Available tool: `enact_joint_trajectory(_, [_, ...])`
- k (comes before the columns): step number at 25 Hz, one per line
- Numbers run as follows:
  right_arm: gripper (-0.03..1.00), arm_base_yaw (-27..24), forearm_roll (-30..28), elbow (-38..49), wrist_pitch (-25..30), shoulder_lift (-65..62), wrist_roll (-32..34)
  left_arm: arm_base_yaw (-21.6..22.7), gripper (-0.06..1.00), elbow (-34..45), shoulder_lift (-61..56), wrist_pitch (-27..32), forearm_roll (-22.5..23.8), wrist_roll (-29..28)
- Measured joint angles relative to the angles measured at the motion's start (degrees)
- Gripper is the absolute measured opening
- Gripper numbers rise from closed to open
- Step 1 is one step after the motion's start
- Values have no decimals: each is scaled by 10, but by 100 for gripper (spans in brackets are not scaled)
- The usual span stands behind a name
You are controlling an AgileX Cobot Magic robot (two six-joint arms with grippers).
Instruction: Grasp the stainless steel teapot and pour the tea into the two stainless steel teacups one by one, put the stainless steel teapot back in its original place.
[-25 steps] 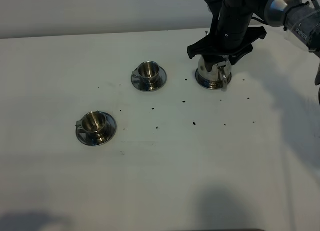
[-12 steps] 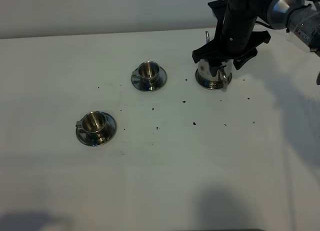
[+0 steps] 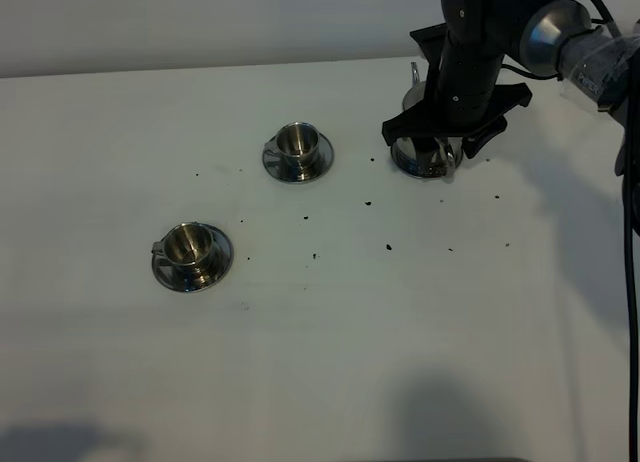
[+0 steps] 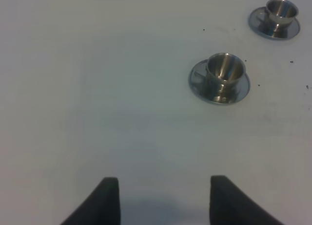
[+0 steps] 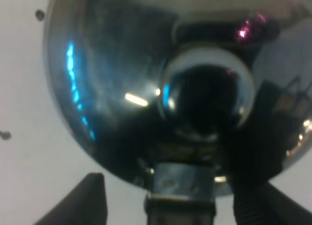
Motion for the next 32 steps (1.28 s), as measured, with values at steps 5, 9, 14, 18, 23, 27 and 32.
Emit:
enact_joint_trajectory(5, [54,0,-4,0,-9,1,1,0,45,0,0,0,0,0])
enact_joint_trajectory(9, [54,0,-4,0,-23,1,1,0,45,0,0,0,0,0])
enact_joint_trajectory(14, [54,-2,-4,0,-28,4,2,0,45,0,0,0,0,0])
enact_joint_trajectory(18, [50,-7,-4,0,-31,10,4,0,45,0,0,0,0,0])
enact_joint_trajectory(23, [45,-8,-4,0,-34,9,4,0,45,0,0,0,0,-1])
enact_joint_trajectory(27, [40,-8,-4,0,-36,9,4,0,45,0,0,0,0,-1])
enact_joint_trajectory(32, [30,-9,-4,0,-37,9,4,0,45,0,0,0,0,-1])
